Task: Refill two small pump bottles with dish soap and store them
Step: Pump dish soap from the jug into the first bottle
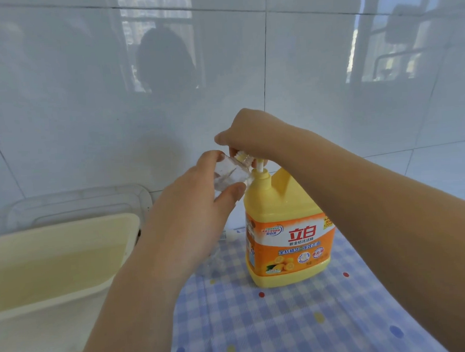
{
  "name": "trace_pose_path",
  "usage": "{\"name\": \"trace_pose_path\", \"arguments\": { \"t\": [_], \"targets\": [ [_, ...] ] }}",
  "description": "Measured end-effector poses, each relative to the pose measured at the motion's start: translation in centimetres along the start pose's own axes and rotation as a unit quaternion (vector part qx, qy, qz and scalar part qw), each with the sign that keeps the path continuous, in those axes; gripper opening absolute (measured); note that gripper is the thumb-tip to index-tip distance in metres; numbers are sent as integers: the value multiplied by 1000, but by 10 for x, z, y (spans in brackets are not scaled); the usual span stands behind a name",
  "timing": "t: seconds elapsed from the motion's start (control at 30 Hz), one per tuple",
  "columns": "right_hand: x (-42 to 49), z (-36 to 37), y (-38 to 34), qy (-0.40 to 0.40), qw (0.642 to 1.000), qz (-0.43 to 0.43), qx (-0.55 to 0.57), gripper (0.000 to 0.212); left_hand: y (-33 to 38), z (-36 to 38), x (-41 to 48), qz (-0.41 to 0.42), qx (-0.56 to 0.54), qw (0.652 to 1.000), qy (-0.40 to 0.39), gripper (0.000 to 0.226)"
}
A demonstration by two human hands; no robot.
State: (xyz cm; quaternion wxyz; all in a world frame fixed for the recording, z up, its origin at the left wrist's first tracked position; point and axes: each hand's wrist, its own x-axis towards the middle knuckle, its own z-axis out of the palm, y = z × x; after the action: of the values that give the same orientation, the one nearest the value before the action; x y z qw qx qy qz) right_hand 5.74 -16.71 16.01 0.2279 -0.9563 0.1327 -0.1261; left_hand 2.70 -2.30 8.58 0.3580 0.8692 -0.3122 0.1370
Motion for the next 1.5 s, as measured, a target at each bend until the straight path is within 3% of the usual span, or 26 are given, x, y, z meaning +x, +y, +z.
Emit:
{"name": "trace_pose_path", "arguments": {
  "t": [0.13, 0.23, 0.83, 1.5],
  "targets": [
    [-3, -1, -6, -80, 996, 35, -13, 29, -4, 1, 1, -6, -16, 1000, -7, 45],
    [-5, -3, -6, -97, 994, 37, -19, 33, -4, 1, 1, -2, -21, 1000, -10, 42],
    [-3, 10, 9, -58, 998, -2, 14, 22, -5, 3, 1, -17, -12, 998, -53, 35],
    [-1, 9, 5, -46, 999, 1, -8, 24, -3, 2, 0, -16, -14, 999, -35, 40]
  ]
}}
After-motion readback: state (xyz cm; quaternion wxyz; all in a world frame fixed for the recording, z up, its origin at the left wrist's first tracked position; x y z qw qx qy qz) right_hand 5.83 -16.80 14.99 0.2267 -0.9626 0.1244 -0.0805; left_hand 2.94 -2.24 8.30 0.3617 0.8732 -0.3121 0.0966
